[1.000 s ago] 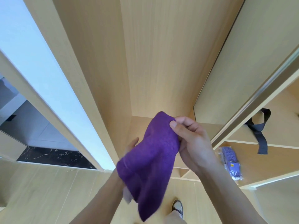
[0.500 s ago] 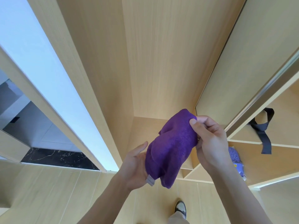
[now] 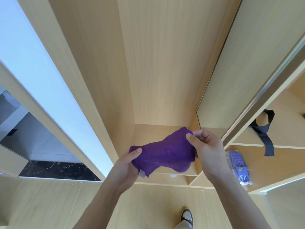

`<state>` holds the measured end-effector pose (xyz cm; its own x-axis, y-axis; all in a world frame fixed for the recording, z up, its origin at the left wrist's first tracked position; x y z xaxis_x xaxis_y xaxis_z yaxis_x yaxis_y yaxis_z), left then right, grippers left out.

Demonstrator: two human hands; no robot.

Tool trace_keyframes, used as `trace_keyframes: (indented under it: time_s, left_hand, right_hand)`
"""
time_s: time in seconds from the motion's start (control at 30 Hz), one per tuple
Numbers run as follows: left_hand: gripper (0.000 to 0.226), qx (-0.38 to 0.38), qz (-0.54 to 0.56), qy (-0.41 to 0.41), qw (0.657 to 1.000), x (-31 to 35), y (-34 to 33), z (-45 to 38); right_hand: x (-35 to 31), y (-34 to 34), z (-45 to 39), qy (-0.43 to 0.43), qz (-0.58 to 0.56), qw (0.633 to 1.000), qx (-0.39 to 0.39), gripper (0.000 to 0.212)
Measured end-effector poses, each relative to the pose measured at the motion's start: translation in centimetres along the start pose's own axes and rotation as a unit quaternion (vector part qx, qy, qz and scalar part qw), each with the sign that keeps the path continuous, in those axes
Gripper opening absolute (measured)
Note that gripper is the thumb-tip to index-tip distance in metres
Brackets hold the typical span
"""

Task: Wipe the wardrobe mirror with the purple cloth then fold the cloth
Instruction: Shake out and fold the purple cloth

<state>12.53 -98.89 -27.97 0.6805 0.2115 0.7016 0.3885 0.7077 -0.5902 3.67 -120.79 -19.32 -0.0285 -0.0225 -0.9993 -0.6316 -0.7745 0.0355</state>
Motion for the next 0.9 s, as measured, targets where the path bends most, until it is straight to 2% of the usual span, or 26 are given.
trace_keyframes:
  time_s: [0.1,0.17,0.3,0.37,0.43,0.57,0.6,0.67,0.7,0.73,0.77,0.83,0.9]
  left_hand:
    - [0.048,0.039,-0.057,-0.015,0.998,2.5,0.5,0.1]
    - [0.047,0.079,-0.146,-0.033,0.986,3.9,0.6,0.4]
    - [0.03,0.203,-0.343,-0.078,0.914,5.8,1.5,1.2]
    - [0.022,0.241,-0.393,-0.124,0.879,6.8,1.4,1.6]
    - [0.024,0.252,-0.401,-0.174,0.864,7.8,0.6,2.4]
    - [0.028,0.259,-0.38,-0.284,0.841,11.1,-1.7,5.2]
    - [0.029,0.271,-0.385,-0.322,0.821,12.3,-2.6,6.2]
    - [0.03,0.294,-0.411,-0.408,0.76,15.1,-5.2,9.0]
    - [0.026,0.29,-0.419,-0.449,0.734,16.4,-6.8,10.3]
    - [0.02,0.267,-0.419,-0.478,0.724,17.6,-8.4,11.3]
    - [0.019,0.226,-0.412,-0.493,0.732,18.5,-9.9,12.0]
    - [0.033,0.116,-0.398,-0.493,0.765,19.8,-12.6,12.7]
    - [0.044,0.011,-0.381,-0.452,0.807,20.1,-14.5,12.3]
  right_hand:
    - [1.9,0.7,0.0,-0.041,0.017,0.999,0.03,0.013]
    - [3.0,0.4,-0.1,-0.063,0.037,0.997,0.009,0.003]
    - [5.4,-1.3,0.1,-0.087,0.13,0.983,-0.1,0.033]
    - [5.6,-1.4,0.1,-0.057,0.198,0.974,-0.094,0.035]
    - [5.1,-1.2,-0.1,-0.005,0.235,0.969,-0.072,0.03]
    - [2.2,-1.5,-0.1,0.049,0.18,0.978,-0.093,0.014]
    - [0.9,-1.4,-0.1,0.06,0.144,0.983,-0.094,0.012]
    - [-3.1,-1.2,0.0,0.104,0.054,0.989,-0.09,0.012]
    - [-5.4,-1.0,0.1,0.133,0.014,0.987,-0.086,0.012]
    - [-7.7,-0.7,0.2,0.164,-0.018,0.983,-0.082,0.01]
    - [-9.9,-0.3,0.3,0.195,-0.043,0.977,-0.075,0.006]
    - [-13.6,0.9,0.4,0.244,-0.083,0.965,-0.052,0.006]
    - [-15.8,1.7,0.2,0.269,-0.136,0.953,-0.04,0.007]
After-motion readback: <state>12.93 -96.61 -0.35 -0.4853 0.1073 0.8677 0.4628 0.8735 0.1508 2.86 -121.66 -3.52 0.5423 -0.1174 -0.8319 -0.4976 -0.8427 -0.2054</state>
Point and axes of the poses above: each hand's wrist, its own z-axis away from the middle knuckle, its own y-axis out of the back of the hand, x = y × z, the point moved 9 cm from there along -z, towards the middle knuckle, and after that the axes turned 6 degrees about y, right-handed, at the moved point
